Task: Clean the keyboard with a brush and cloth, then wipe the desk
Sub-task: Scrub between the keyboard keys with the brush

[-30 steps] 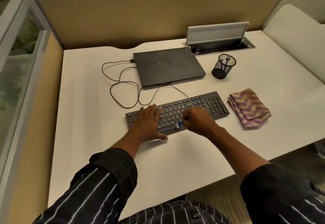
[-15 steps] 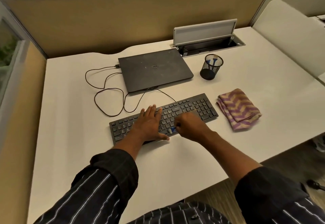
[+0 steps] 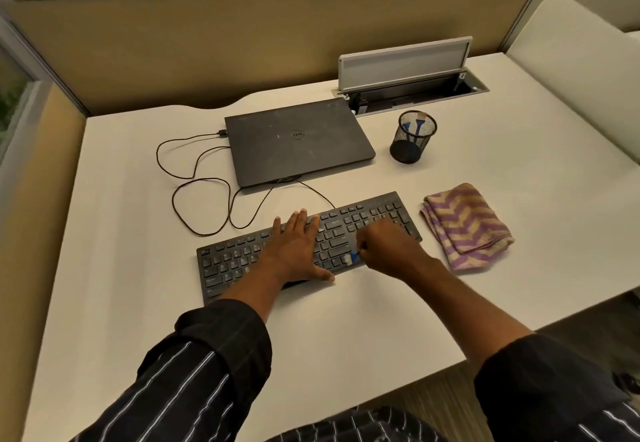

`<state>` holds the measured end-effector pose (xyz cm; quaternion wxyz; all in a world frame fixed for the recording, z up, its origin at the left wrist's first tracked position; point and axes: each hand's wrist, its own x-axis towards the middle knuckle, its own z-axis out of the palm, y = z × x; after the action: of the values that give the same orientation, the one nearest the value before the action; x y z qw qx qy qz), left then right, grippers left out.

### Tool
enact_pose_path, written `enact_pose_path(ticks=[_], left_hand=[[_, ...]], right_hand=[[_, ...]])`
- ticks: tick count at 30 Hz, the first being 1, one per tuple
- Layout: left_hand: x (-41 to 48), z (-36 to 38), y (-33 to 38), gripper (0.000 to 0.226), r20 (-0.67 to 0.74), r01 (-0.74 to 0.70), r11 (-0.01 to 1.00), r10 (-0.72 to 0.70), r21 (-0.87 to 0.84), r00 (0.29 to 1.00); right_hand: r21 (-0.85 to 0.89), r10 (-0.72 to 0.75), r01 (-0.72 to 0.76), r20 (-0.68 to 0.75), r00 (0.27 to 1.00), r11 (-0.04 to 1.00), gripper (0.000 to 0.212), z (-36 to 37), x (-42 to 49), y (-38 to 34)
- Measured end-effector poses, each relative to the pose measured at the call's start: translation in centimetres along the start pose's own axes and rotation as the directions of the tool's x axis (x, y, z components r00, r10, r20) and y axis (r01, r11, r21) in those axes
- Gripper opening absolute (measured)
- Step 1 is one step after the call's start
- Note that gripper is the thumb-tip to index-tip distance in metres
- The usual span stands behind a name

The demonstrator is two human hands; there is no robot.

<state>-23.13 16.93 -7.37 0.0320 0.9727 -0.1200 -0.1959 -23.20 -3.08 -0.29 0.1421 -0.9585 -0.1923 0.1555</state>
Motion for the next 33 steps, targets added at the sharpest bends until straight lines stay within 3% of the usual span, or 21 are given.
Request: enact_pose_path(ticks=[4,8,11,14,17,21,28,33], left_hand=[[0.6,0.0,1.0,0.134,-0.003,0.013,1.000,-0.013,-0.018,1.000],[1.0,-0.1,1.9,0.132,-0.010,0.025,1.000,-0.025,-0.013,1.000],[1.4,-0.2,2.5,0.132,-0.014,0.029,0.999,-0.029,-0.030,0.999],[1.8,-0.3,2.8,0.133,-0.024,0.029,0.999,-0.030,-0.038,0.999],[2.0,-0.2,2.9,0.135,-0.038,0.034,0.999,-0.035,-0.038,0.999],[2.2,-0.4,3.1,0.135,-0.050,0.033,0.999,-0.035,-0.031,0.998],[2.0,-0.4,3.2,0.136,-0.040,0.053,0.997,-0.055,-0.052,0.998],[2.0,-0.5,3.4,0.136,-0.025,0.068,0.997,-0.069,-0.047,0.997]], right_hand=[[-0.048,0.034,-0.036,-0.042,0.999,0.998,0.007,-0.8,0.5,1.8],[0.045,-0.018,0.018,-0.011,1.000,0.999,0.009,-1.1,1.3,2.1],[-0.019,-0.020,0.020,0.016,1.000,1.000,0.010,-0.7,1.6,2.4],[-0.066,-0.014,0.012,-0.034,0.999,0.998,0.008,-1.2,1.6,3.1],[0.010,-0.031,0.032,-0.074,0.997,0.999,0.011,-2.2,2.2,3.4],[-0.010,-0.115,0.115,-0.023,0.993,0.993,0.016,-2.2,3.4,2.8],[-0.124,-0.068,0.079,0.091,0.993,0.989,0.013,-1.9,3.1,2.9],[-0.022,-0.078,0.077,-0.020,0.997,0.997,0.016,-2.8,4.1,2.7]])
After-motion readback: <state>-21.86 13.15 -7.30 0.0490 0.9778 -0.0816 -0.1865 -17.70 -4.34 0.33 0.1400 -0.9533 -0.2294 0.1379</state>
